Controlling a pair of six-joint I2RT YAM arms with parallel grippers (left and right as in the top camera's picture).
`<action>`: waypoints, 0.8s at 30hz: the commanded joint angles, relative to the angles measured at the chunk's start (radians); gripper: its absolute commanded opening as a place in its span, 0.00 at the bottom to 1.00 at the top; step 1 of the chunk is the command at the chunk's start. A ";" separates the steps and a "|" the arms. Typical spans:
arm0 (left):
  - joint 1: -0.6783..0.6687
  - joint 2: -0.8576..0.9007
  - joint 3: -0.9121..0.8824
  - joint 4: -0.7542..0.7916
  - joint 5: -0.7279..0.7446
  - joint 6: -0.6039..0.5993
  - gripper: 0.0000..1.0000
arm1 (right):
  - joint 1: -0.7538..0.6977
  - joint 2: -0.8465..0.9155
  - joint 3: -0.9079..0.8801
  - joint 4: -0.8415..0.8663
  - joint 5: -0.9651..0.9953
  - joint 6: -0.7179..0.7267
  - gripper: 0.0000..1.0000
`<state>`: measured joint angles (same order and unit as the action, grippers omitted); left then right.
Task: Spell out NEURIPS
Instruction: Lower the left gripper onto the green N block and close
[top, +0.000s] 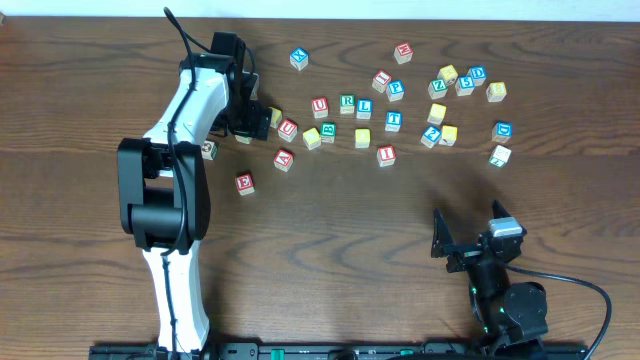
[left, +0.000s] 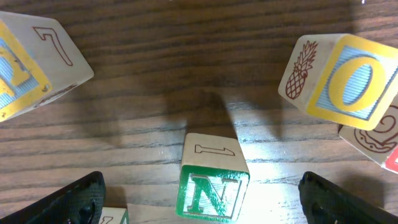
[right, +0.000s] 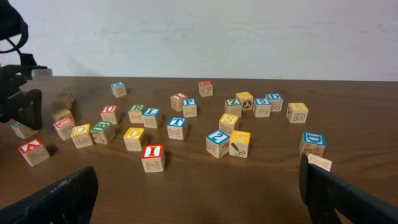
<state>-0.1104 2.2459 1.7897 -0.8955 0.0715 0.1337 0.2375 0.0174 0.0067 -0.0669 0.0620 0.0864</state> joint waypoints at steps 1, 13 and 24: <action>0.002 0.005 -0.032 0.009 -0.013 0.016 0.97 | -0.008 -0.004 -0.001 -0.004 -0.002 -0.006 0.99; 0.002 0.005 -0.048 0.039 -0.013 0.016 0.95 | -0.008 -0.004 -0.001 -0.004 -0.002 -0.006 0.99; 0.002 0.005 -0.048 0.046 -0.013 0.016 0.65 | -0.008 -0.004 -0.001 -0.004 -0.002 -0.006 0.99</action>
<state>-0.1104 2.2459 1.7451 -0.8478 0.0715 0.1390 0.2375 0.0177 0.0067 -0.0669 0.0620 0.0864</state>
